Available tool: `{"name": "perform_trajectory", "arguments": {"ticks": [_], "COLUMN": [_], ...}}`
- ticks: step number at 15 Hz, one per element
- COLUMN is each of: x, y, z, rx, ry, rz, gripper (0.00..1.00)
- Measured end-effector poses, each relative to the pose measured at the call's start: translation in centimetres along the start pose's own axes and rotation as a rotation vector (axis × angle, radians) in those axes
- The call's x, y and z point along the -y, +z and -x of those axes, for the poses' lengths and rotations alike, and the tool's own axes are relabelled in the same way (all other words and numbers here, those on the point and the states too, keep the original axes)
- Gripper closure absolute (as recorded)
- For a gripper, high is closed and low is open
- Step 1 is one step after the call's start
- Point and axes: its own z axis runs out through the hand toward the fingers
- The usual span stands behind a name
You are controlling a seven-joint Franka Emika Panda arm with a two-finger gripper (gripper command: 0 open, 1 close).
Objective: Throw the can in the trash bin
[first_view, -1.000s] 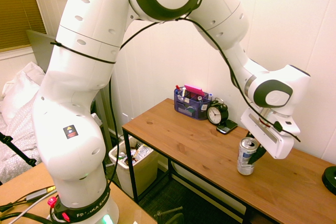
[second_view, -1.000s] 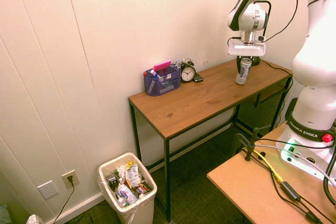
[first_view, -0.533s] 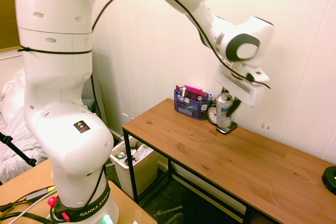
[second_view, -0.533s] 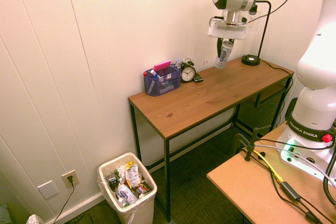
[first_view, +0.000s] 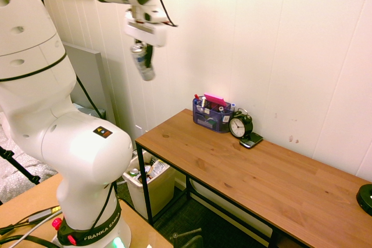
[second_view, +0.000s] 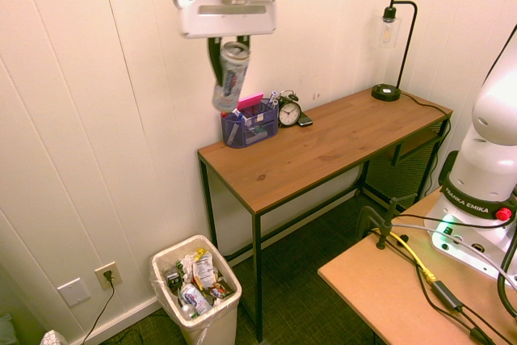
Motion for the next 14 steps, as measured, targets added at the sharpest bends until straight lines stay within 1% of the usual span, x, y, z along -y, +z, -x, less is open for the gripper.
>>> {"name": "perform_trajectory", "arguments": {"ticks": [1,2,4,5,7,9,12,14], "x": [1.6,3.3,6.8,8.6,11.8,13.9,14.7,14.7], "y": [0.8,2.1,4.8,6.4,8.8,8.6,7.1,7.2], "z": [2.1,2.4,-0.6,-2.1,-3.8,-4.2,-4.9,-5.6], "rx": [-0.028,-0.046,-0.033,-0.012,0.031,0.036,0.042,0.047], "ry": [0.023,0.051,0.092,0.102,0.103,0.11,0.117,0.12], "rz": [0.008,0.025,0.052,0.061,0.074,0.08,0.083,0.085], "gripper": [1.0,1.0,1.0,0.0,0.0,0.0,0.0,0.0]}}
